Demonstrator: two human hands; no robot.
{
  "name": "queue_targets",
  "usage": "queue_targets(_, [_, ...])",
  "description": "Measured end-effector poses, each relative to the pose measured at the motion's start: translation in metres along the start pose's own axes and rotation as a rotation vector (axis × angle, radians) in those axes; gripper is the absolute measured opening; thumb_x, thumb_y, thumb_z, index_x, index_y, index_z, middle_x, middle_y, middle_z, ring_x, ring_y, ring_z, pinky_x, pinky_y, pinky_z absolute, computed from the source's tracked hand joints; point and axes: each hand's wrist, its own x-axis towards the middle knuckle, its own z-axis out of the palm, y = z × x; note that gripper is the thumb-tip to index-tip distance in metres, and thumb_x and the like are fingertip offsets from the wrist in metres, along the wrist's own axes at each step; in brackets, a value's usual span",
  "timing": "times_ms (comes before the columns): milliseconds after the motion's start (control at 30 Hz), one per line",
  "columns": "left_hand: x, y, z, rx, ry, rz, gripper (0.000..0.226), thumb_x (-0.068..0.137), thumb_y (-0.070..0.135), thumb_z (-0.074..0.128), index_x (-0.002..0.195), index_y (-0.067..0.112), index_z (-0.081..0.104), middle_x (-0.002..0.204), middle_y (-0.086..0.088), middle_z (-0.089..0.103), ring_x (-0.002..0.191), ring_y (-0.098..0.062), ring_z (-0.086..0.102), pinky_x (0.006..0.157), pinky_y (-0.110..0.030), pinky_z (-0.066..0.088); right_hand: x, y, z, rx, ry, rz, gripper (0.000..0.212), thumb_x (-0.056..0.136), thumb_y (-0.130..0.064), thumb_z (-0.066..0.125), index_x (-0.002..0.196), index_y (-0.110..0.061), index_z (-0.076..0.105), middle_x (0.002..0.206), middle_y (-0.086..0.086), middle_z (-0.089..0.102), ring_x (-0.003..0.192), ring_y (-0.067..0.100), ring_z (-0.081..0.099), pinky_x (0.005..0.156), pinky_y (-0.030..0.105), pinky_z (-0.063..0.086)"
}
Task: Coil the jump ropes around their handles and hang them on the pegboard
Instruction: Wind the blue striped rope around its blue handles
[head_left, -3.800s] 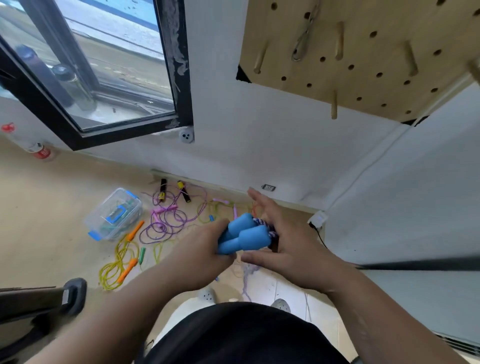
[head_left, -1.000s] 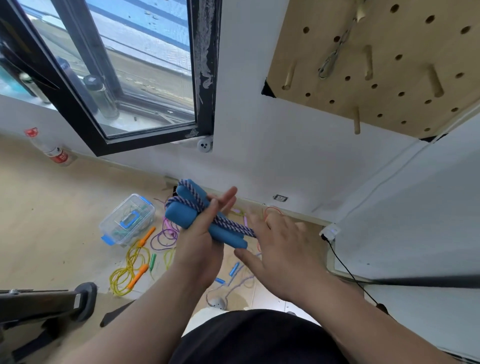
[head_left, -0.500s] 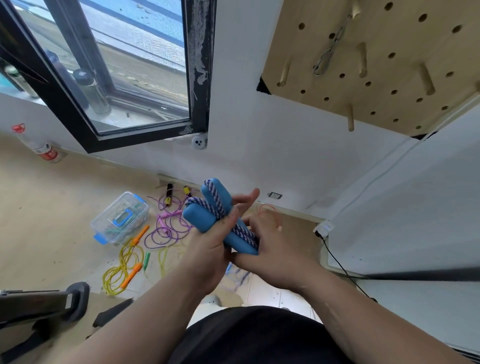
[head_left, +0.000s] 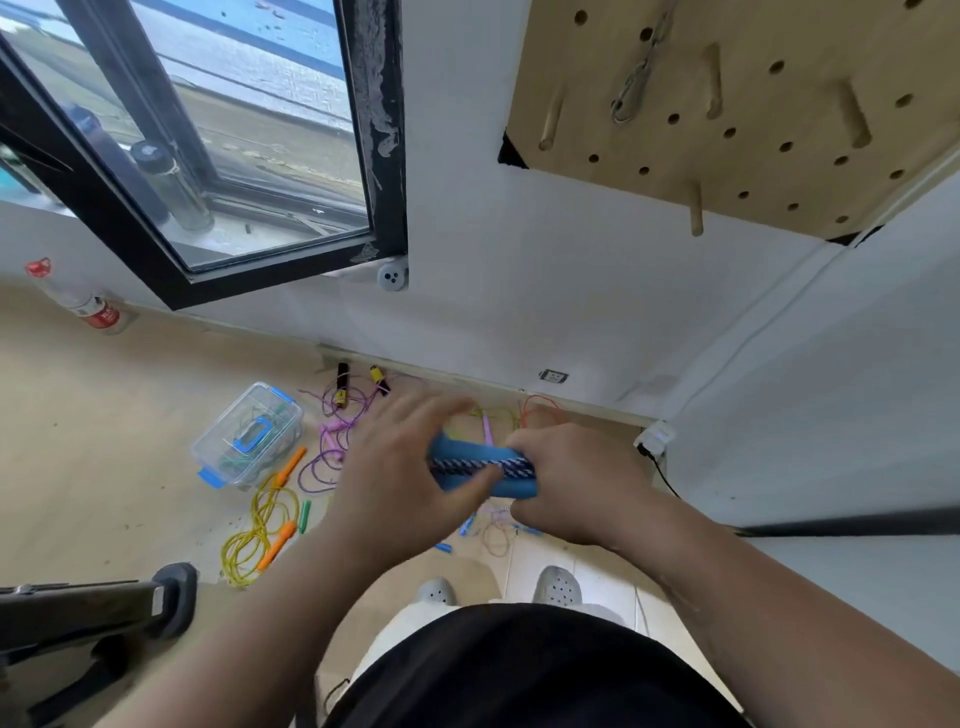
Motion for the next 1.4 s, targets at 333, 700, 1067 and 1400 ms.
queue_targets(333, [0.062,0.066,0.042,0.716,-0.632,0.136,0.024,0.087,0.026,0.060,0.109,0.026,0.051,0.104,0.004,0.062,0.096,-0.022,0.062,0.074,-0.032,0.034,-0.005,0.046,-0.024,0.003,0.103,-0.131,0.021,0.075,-0.027,0.062,0.088,-0.034,0.048,0.089,-0.010,0.052,0.078,0.016,0.054,0.063,0.029,0.027])
queue_targets(700, [0.097,0.137,0.133,0.434,-0.724,-0.157,0.034,0.079,0.027,0.066,0.110,0.024,0.052,0.103,0.001,0.058,0.090,-0.019,0.055,0.068,-0.029,0.039,-0.008,0.175,-0.038,0.100,0.259,-0.211,0.040,0.074,-0.026,0.064,0.071,-0.039,0.026,0.080,-0.013,0.044,0.072,0.015,0.050,0.059,0.029,0.034])
queue_targets(1067, [0.109,0.193,0.195,0.735,-0.609,-0.169,0.023,0.084,0.025,0.060,0.097,0.025,0.042,0.102,0.000,0.065,0.091,-0.026,0.062,0.068,-0.031,0.039,-0.031,0.273,-0.049,0.320,0.132,-0.138,0.079,0.063,-0.079,0.058,0.131,-0.042,0.047,0.121,-0.015,0.066,0.107,0.012,0.062,0.090,0.036,0.052])
queue_targets(1400, [0.109,0.209,0.189,0.608,-0.659,-0.350,0.020,0.082,0.027,0.063,0.092,0.023,0.047,0.082,0.006,0.050,0.072,-0.014,0.055,0.060,-0.028,0.045,-0.047,0.318,-0.040,0.146,0.200,-0.369,0.045,0.097,-0.059,0.014,0.095,-0.030,0.049,0.092,-0.012,0.051,0.087,0.016,0.051,0.073,0.042,0.048])
